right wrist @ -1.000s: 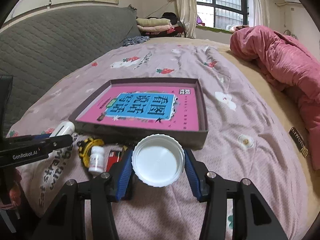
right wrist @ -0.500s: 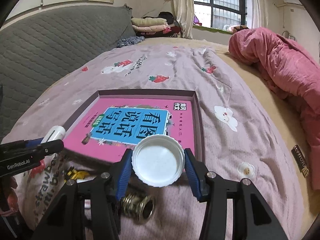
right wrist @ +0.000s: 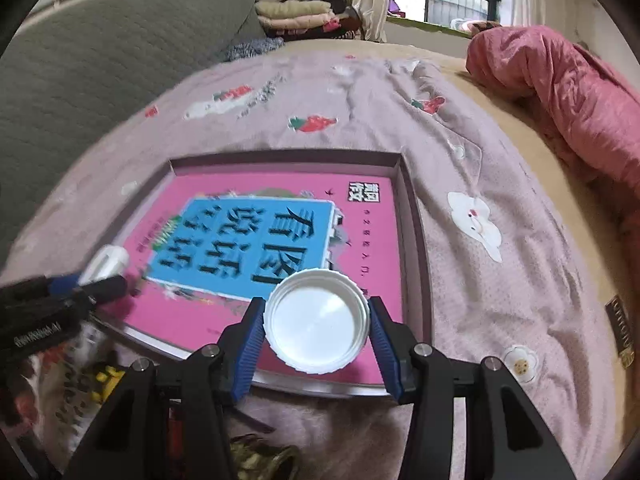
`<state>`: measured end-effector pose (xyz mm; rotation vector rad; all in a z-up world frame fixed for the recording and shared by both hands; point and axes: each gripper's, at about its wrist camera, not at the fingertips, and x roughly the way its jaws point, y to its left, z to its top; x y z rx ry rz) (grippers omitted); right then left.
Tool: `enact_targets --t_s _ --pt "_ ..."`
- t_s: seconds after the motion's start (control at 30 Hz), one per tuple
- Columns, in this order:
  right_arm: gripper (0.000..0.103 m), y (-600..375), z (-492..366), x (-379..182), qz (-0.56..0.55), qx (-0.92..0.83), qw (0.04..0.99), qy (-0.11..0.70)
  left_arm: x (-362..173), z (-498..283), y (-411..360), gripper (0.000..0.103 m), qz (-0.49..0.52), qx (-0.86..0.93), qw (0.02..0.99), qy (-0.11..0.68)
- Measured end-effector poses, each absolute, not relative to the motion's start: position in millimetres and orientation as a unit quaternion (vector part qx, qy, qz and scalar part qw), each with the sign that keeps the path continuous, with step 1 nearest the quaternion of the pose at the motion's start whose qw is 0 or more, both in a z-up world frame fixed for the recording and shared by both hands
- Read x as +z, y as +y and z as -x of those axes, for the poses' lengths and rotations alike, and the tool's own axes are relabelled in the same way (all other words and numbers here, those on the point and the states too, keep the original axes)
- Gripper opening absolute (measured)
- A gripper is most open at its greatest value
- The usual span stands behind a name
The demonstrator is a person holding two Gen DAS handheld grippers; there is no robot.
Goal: Organize rigid objects
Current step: 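Carry the earbud case into the tray while the right tool carries the cap into the tray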
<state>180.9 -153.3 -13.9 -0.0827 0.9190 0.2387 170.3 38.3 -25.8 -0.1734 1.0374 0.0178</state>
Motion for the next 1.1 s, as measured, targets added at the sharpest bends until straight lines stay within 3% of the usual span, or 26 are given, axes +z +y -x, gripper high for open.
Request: enact_targets --t_s 1.1 --pt "0.051 -156.7 -194.8 -32.8 0.047 0.096 0.861 0.497 -35.6 -169.3 38.5 0.046 0.048 0.009 0.860 0.508"
